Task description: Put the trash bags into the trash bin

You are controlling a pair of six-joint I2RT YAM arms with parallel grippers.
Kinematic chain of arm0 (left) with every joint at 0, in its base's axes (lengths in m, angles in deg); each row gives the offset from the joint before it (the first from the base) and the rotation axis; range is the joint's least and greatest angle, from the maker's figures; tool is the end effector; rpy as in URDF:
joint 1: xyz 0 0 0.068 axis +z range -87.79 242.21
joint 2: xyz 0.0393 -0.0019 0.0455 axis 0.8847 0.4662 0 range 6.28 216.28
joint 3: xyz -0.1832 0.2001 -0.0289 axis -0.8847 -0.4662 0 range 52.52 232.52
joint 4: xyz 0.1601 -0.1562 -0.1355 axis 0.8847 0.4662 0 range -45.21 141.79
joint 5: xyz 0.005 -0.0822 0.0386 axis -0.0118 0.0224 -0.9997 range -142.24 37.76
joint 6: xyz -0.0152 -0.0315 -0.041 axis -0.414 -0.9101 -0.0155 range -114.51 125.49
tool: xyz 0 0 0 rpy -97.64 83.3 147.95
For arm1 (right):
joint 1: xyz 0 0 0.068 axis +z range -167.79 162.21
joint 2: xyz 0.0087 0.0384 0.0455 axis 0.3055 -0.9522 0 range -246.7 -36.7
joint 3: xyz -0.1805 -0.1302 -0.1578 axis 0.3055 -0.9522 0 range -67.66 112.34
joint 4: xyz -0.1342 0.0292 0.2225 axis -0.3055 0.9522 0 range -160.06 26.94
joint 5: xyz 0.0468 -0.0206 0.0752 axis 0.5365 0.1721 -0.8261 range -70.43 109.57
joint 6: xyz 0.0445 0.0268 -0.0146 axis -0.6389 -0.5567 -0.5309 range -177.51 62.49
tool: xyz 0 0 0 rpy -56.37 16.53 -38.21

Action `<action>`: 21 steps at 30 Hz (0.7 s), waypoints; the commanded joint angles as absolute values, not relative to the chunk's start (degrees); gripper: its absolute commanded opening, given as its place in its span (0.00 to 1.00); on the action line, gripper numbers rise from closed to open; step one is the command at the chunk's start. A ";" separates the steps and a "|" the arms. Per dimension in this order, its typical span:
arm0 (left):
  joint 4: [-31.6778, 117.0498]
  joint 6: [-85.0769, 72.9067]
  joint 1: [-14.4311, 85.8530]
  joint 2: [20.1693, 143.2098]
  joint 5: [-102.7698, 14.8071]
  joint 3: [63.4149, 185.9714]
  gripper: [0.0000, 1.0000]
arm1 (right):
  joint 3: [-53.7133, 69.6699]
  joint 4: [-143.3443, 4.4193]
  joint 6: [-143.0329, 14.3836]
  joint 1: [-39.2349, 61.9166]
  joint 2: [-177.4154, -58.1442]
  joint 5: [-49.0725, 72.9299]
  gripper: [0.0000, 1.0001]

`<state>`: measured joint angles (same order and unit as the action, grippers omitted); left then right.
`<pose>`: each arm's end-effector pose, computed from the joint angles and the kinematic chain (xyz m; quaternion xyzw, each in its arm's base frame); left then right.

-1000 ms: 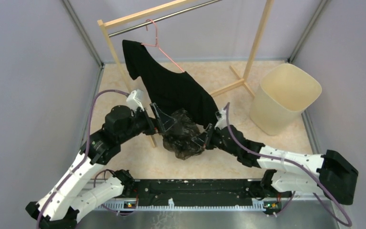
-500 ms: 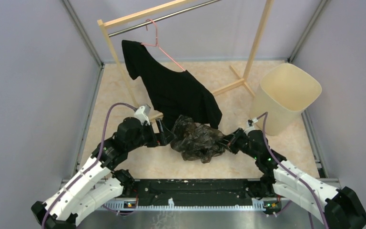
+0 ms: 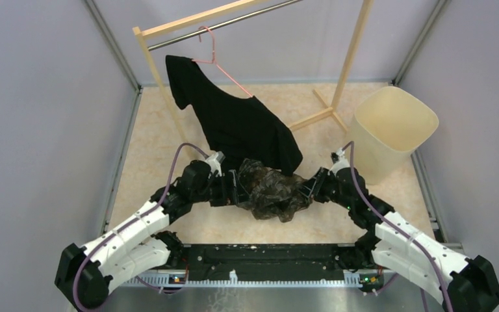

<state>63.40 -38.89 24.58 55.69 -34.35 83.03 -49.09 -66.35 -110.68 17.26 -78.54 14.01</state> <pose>0.1399 -0.1217 0.2257 0.0165 0.8885 -0.3919 0.2381 0.1369 0.1002 0.1982 0.1091 0.8449 0.3930 0.3461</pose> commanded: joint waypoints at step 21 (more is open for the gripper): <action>60.96 -32.90 24.84 48.46 -31.83 94.03 0.00 | -20.53 -49.06 -88.08 21.76 -89.19 14.58 0.61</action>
